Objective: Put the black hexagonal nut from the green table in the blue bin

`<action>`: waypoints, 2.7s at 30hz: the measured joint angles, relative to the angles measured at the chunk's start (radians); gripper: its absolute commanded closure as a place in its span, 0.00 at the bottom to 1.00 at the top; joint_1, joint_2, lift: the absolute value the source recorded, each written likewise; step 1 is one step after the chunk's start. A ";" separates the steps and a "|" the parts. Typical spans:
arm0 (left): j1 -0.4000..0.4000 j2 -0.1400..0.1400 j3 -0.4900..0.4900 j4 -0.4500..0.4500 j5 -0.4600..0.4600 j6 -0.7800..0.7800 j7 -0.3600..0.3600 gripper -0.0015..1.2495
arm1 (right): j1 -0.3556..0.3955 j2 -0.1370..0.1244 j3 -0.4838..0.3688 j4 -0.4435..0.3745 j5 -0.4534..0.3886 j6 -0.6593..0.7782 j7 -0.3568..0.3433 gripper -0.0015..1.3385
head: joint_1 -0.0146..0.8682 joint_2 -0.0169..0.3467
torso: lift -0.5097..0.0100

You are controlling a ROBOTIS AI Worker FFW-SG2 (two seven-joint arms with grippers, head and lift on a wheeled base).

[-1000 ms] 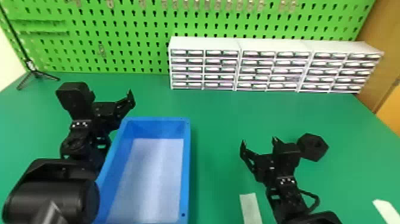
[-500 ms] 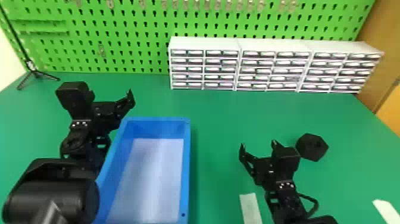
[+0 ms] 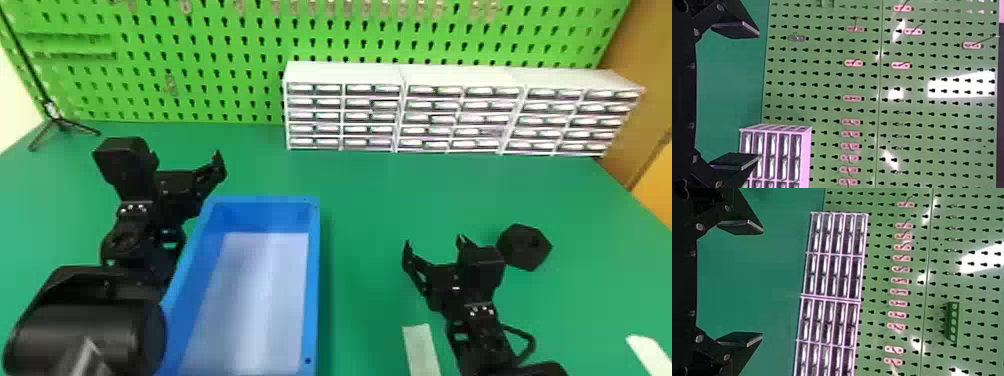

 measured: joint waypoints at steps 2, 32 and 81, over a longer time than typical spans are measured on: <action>0.000 0.000 0.000 0.000 0.000 0.000 0.000 0.14 | 0.000 0.000 -0.001 0.000 0.000 0.000 0.000 0.25 | 0.79 0.12 | 0.80; 0.006 0.000 0.006 0.000 0.002 0.001 0.000 0.14 | -0.038 -0.038 -0.114 -0.006 -0.073 0.079 0.001 0.25 | 0.79 0.12 | 0.80; 0.004 0.000 0.013 0.000 -0.010 0.001 0.000 0.14 | -0.178 -0.279 -0.331 -0.228 -0.107 1.087 0.449 0.25 | 0.79 0.12 | 0.80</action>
